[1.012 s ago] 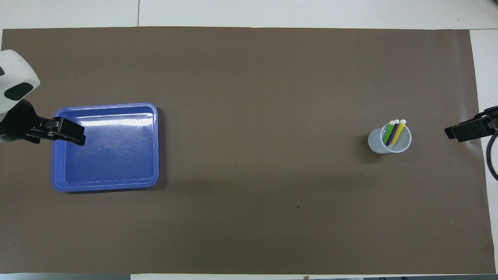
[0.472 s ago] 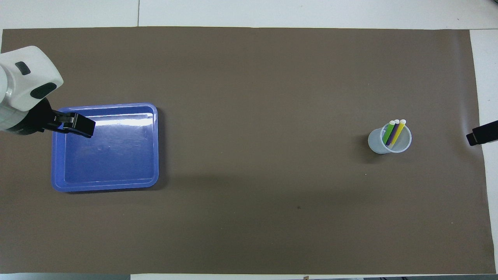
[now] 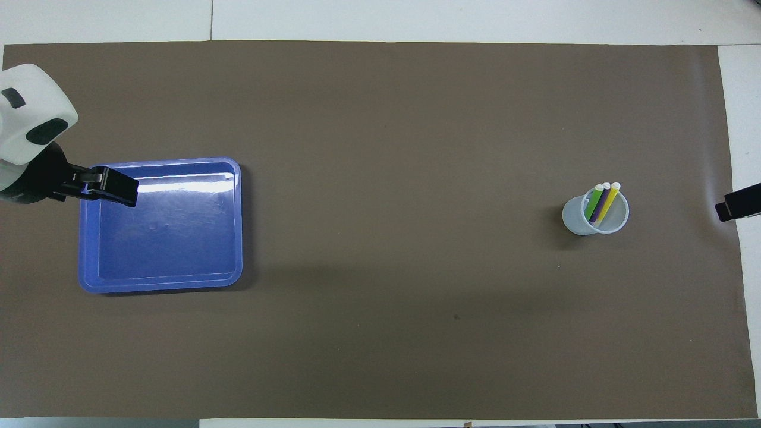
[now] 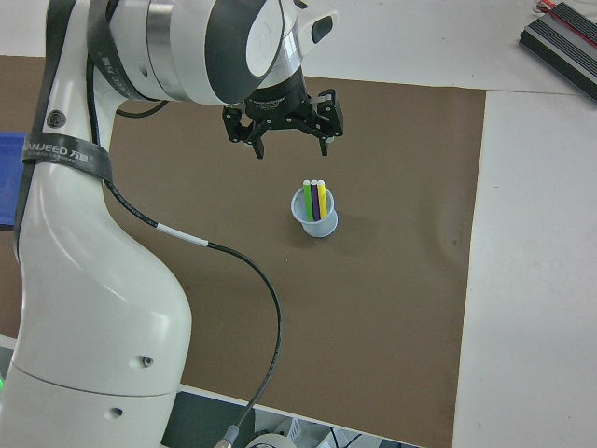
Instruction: Transfer and insert pens with both arms
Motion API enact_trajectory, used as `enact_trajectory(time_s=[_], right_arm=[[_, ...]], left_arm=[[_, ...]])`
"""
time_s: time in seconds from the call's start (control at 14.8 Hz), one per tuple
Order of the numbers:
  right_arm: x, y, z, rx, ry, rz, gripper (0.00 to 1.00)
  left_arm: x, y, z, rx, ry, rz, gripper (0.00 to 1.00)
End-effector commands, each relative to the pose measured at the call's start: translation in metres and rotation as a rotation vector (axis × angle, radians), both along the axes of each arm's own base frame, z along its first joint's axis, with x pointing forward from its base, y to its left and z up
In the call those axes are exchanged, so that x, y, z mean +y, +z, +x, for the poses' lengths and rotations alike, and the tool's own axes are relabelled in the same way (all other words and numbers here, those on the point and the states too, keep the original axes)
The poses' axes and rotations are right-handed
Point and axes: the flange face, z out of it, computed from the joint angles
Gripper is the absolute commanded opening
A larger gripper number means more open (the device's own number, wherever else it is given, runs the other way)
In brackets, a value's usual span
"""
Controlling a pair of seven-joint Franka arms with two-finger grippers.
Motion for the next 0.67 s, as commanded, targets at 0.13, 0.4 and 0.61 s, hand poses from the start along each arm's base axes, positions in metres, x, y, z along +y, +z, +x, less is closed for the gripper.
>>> enact_trajectory(time_s=[0.13, 0.4, 0.61], right_arm=[[0.02, -0.027, 0.001, 0.049, 0.001, -0.06, 1.0], [0.011, -0.022, -0.006, 0.04, -0.051, -0.054, 1.0], [0.012, -0.018, -0.006, 0.024, -0.053, -0.053, 1.0]], left_arm=[[0.008, 0.004, -0.003, -0.019, 0.025, -0.017, 1.0], [0.007, 0.006, -0.001, -0.041, 0.02, -0.019, 1.0], [0.011, 0.008, -0.002, -0.039, 0.022, -0.02, 1.0]])
